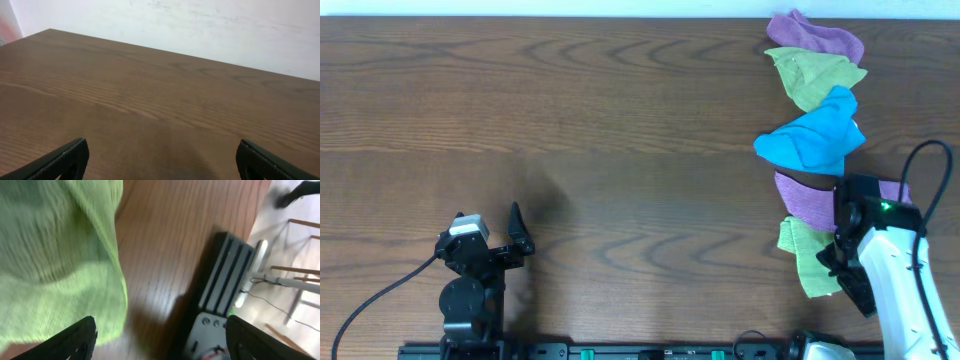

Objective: Fold the cloth
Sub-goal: 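Reach the right gripper to the lime green cloth and grasp it, then lift the green cloth with the right gripper and carry it left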

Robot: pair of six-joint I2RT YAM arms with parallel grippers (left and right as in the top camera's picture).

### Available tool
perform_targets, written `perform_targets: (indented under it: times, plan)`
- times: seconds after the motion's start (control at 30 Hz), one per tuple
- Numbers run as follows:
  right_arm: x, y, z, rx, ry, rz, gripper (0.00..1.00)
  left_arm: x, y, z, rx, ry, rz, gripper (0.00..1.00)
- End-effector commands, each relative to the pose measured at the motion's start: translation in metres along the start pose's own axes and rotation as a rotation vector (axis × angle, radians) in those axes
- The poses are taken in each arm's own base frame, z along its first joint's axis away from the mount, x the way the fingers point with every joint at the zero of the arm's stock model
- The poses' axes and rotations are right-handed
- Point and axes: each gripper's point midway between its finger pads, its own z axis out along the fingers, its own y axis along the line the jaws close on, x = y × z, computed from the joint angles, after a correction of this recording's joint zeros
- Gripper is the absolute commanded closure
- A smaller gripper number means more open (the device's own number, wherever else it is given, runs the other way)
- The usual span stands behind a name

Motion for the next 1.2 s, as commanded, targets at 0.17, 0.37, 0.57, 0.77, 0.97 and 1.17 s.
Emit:
perform_targets:
  times: [0.17,0.37,0.57,0.77,0.97,1.17]
  plan:
    - [-0.026,0.021,0.026,-0.057,-0.161,0.027,0.19,0.015,0.003,0.003,-0.013,0.030,0.021,0.05]
    - [-0.027,0.031,0.039,-0.096,-0.179,0.022,0.48,0.015,0.003,0.003,-0.013,0.030,0.021,0.05]
    - [-0.031,0.042,0.046,-0.139,-0.220,0.006,0.99,0.015,0.003,0.003,-0.013,0.031,0.021,0.05]
    - [-0.046,0.073,0.017,-0.288,-0.225,-0.080,0.99,0.015,0.003,0.003,-0.013,0.031,0.021,0.05]
    - [-0.092,0.133,-0.106,-0.670,-0.367,-0.279,0.99,0.015,0.003,0.003,-0.013,0.031,0.021,0.05]
    - [-0.073,0.169,-0.242,-0.979,-0.572,-0.577,0.99,0.015,0.003,0.003,-0.013,0.030,0.021,0.04]
